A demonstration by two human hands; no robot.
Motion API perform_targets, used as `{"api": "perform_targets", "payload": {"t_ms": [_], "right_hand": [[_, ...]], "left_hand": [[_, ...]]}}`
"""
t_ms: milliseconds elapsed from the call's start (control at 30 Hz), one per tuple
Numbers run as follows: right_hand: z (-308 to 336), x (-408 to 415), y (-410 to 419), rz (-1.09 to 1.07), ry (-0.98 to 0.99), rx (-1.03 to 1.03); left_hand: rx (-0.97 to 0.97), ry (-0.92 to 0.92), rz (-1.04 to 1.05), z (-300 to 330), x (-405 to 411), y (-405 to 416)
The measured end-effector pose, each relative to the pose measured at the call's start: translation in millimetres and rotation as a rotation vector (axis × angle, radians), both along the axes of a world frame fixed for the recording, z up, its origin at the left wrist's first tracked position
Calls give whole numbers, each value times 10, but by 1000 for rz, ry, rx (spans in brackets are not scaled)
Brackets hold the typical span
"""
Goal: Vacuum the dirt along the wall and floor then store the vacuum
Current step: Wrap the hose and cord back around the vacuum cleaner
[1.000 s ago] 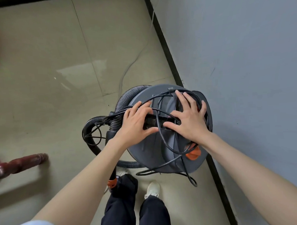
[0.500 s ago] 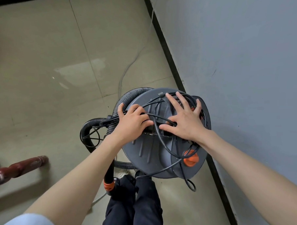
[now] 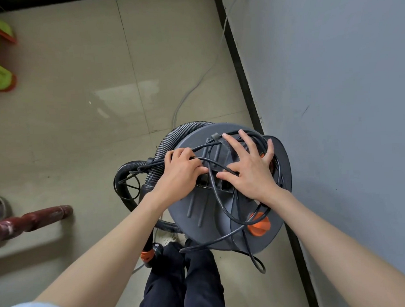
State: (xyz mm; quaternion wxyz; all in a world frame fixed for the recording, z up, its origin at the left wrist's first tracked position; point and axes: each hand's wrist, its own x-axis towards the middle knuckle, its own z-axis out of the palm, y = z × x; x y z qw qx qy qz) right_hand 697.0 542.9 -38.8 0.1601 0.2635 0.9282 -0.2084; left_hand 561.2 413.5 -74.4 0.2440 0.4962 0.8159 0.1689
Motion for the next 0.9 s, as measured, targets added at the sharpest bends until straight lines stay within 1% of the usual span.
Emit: {"api": "perform_targets", "payload": {"t_ms": [100, 200, 367, 533, 600, 667, 800, 900], "right_hand": [[-49, -115, 128, 55, 67, 15], [-55, -255, 267, 158, 79, 54], [21, -498, 376, 282, -21, 114], [-78, -456, 306, 321, 173, 228], [-91, -436, 275, 310, 178, 229], [-73, -458, 263, 305, 143, 212], [84, -586, 265, 317, -134, 150], [142, -654, 295, 357, -213, 155]], "left_hand": [[-22, 17, 68, -7, -33, 39], [-34, 23, 144, 13, -74, 83], [-49, 61, 217, 25, -124, 86], [-57, 55, 153, 78, -219, 63], [-95, 44, 118, 89, -245, 62], [-136, 15, 90, 91, -272, 68], [-245, -70, 5, 128, -351, 122], [-299, -71, -57, 156, -425, 157]]}}
